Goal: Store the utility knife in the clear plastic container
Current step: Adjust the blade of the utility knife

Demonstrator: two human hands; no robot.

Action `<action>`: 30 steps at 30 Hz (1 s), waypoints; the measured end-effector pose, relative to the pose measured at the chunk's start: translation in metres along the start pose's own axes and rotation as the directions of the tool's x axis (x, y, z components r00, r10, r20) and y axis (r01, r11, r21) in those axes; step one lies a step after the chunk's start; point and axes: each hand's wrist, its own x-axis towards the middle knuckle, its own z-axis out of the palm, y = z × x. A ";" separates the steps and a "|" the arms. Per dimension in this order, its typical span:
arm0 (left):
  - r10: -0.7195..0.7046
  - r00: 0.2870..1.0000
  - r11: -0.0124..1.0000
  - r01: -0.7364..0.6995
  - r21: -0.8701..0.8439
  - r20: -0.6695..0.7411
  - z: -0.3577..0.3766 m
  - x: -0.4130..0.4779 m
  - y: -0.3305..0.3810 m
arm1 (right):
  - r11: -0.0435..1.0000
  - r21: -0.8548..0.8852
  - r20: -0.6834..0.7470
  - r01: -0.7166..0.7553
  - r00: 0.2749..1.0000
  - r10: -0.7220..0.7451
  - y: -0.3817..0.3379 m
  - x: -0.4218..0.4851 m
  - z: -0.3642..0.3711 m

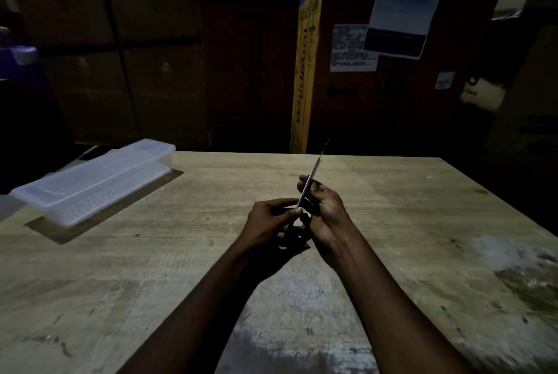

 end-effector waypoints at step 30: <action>-0.015 0.988 0.997 0.004 -0.071 -0.153 0.002 -0.004 0.002 | 0.955 -0.296 0.074 0.008 0.997 0.015 0.009 -0.008 0.004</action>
